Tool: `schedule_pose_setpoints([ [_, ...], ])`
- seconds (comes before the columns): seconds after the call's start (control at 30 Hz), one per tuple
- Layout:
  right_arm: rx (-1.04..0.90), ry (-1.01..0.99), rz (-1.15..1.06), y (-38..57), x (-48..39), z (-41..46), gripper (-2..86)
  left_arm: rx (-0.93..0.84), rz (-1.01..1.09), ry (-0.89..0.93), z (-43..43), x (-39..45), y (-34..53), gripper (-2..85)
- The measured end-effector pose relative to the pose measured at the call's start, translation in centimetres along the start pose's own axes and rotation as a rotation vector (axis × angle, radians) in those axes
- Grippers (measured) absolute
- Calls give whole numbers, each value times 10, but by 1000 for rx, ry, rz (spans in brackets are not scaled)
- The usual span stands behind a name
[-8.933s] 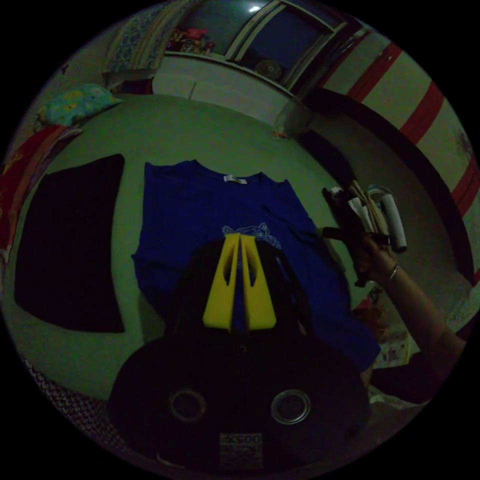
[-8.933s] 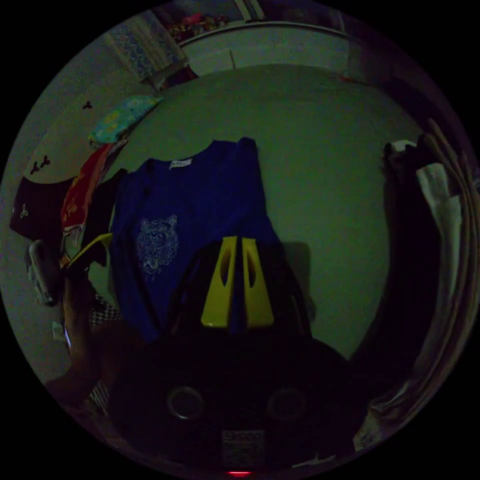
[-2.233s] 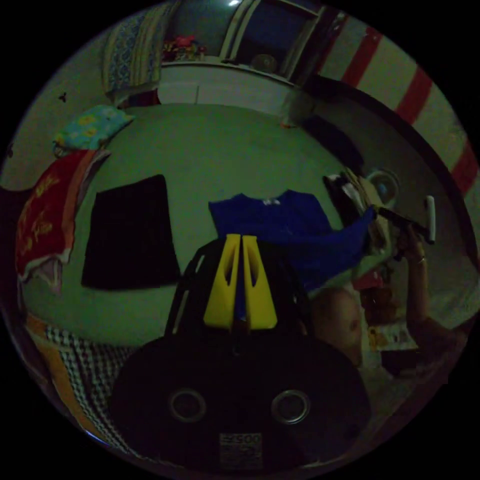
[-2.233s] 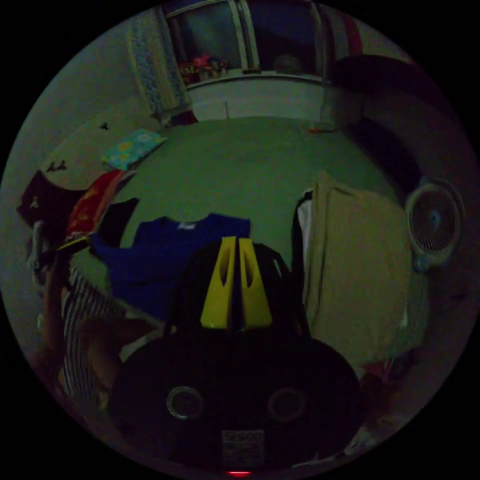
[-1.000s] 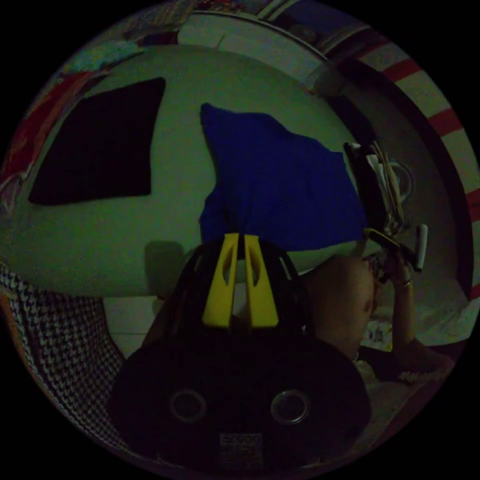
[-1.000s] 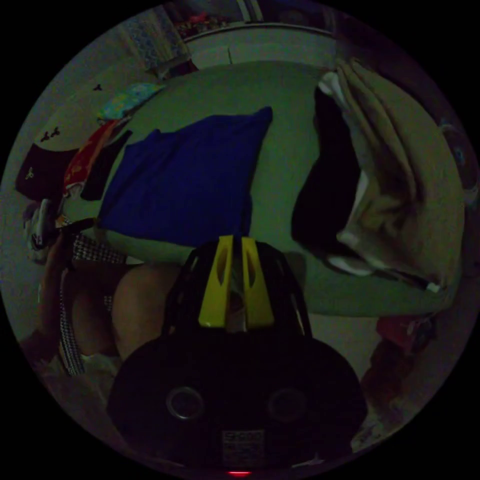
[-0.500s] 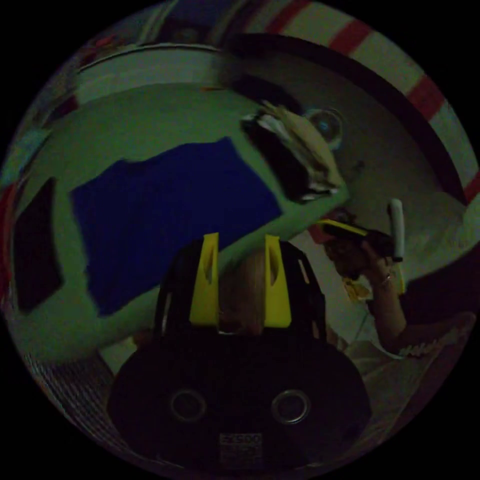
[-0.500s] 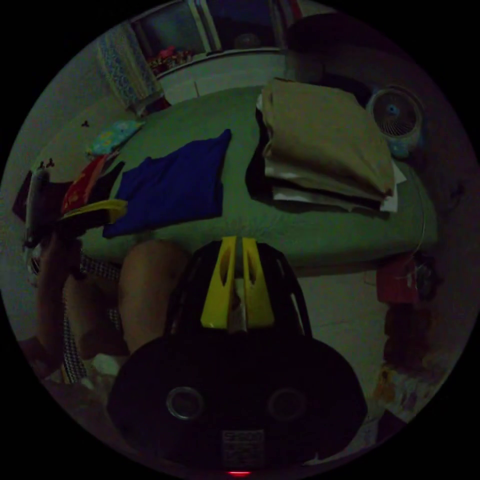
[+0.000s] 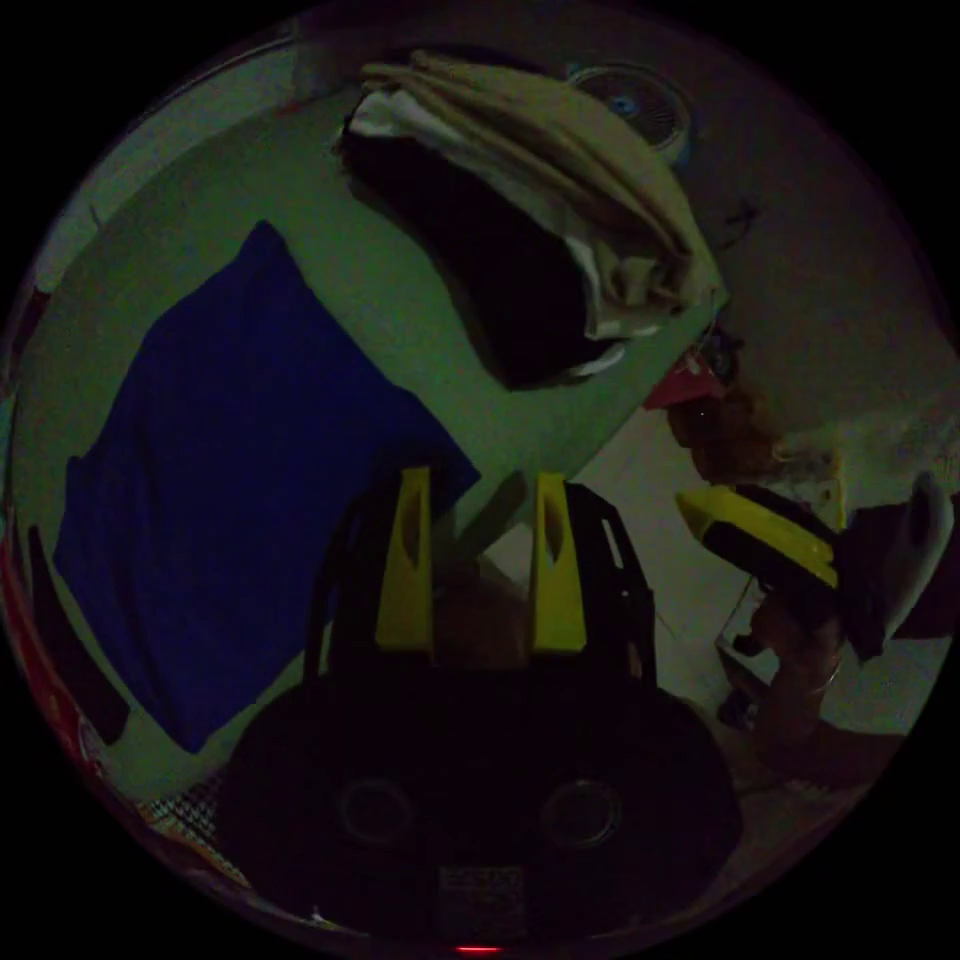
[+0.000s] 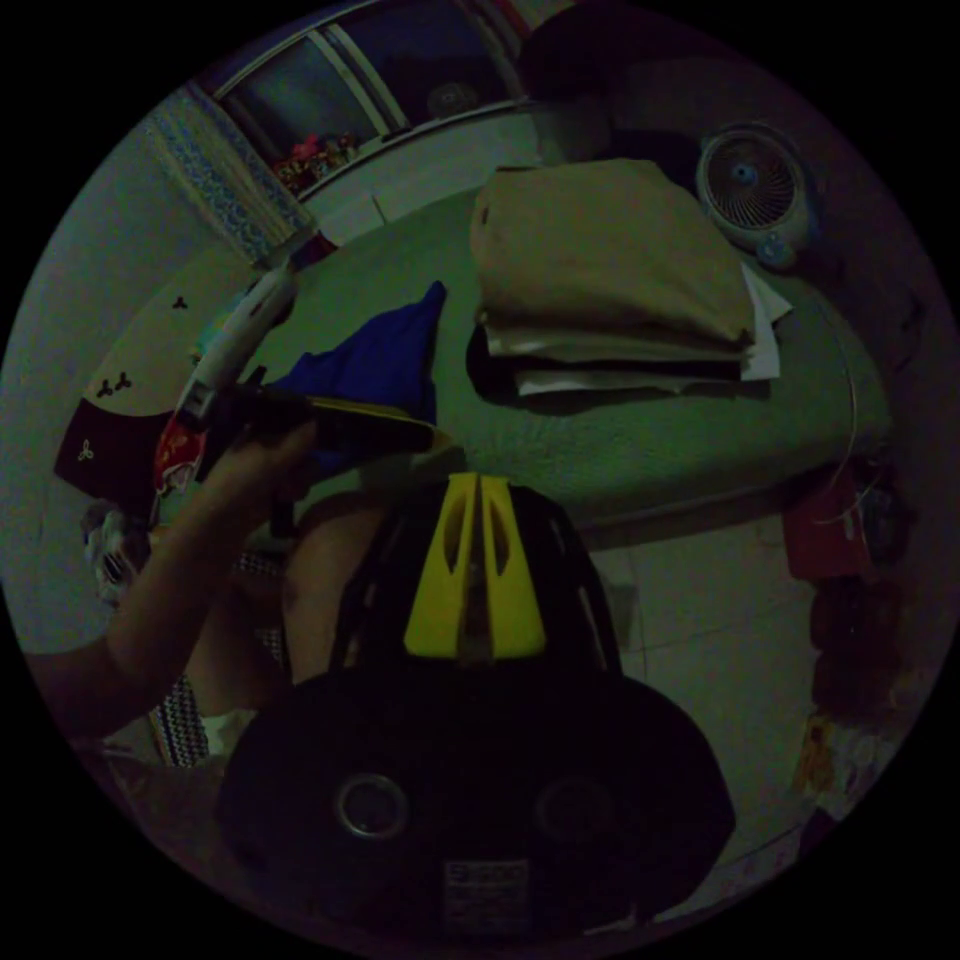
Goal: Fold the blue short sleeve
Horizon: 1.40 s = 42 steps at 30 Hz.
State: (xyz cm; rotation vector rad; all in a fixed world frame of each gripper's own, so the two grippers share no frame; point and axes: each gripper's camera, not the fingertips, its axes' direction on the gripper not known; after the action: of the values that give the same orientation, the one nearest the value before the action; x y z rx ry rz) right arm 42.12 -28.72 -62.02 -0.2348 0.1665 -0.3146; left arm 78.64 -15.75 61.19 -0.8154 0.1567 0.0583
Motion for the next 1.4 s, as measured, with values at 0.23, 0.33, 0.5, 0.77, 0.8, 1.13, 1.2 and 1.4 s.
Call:
schedule_pose_setpoints([
  [0.23, -8, -22, -24, -32, 0, 17, -10, -44, -9, -67, 25, 28, -43, 81],
  [0.33, -7, -21, -32, -47, -2, 25, -10, -48, 13, -92, 31, 41, -55, 73],
  [0.5, -2, -20, -42, -75, -4, 38, -9, 13, 22, -81, 31, 51, -59, 43],
  [0.77, 16, -28, -143, -170, -25, 71, 13, 196, -11, -31, 0, 43, -34, 35],
  [0.8, 12, -40, -152, -182, -28, 75, 21, 215, -13, -25, -5, 41, -28, 35],
  [1.13, -377, -215, -35, -350, -65, 213, 127, 303, -71, 38, -27, 17, 17, 32],
  [1.2, -410, -288, 31, -367, -69, 234, 131, 305, -72, 45, -29, 12, 26, 31],
  [1.4, -443, -335, 123, -405, -95, 290, 126, 318, -65, 80, -39, -4, 57, 30],
])
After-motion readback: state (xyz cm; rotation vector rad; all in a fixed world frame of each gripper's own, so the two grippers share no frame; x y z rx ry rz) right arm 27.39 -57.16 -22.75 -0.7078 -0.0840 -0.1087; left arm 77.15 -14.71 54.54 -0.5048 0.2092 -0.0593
